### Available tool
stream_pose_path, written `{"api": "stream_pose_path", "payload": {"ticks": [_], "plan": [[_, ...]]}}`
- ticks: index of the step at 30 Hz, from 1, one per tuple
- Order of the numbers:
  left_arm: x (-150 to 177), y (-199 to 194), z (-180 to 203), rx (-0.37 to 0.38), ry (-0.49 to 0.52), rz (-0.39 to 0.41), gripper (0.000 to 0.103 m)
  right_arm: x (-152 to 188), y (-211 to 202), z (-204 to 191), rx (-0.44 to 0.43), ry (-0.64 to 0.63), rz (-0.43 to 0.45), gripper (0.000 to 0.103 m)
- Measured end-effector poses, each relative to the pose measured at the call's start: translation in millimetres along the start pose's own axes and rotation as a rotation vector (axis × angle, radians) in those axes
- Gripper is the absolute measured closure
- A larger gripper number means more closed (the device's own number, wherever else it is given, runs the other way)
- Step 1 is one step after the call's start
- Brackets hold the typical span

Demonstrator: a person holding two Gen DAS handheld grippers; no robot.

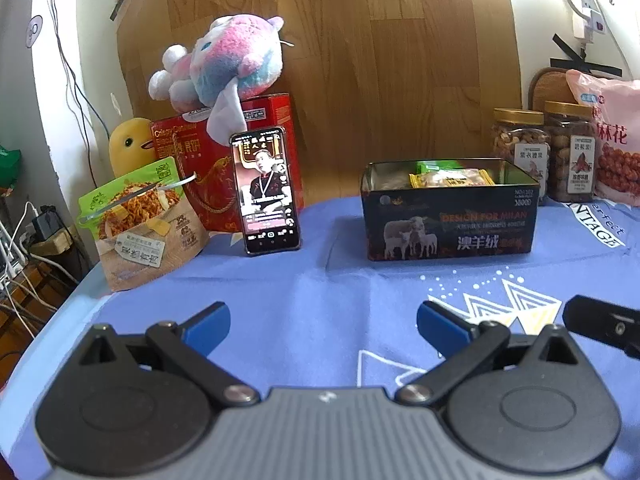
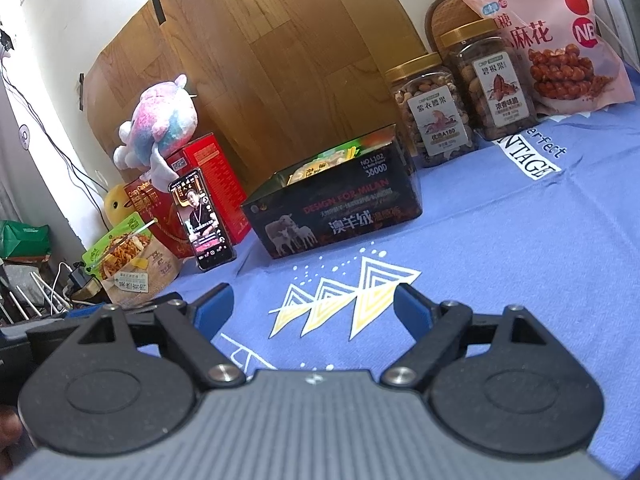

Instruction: Organize snacks

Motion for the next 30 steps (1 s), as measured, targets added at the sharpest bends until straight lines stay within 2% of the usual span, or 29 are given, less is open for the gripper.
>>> {"api": "stream_pose_path", "payload": {"ticks": [30], "plan": [[11,11,5,0.035,0.023,-0.081,0.000,2,5,3,-0.007,0.007,-0.017,0.014]]}}
Point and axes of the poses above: each gripper's, at about its wrist camera, not at the fingertips, and y roughly the way its jaws point, z to its right, x to its underside, the point moved 7 cm from there along y, roughly the way its jaws point, and after that the axes turned 9 degrees about z, right-handed, at the moved point
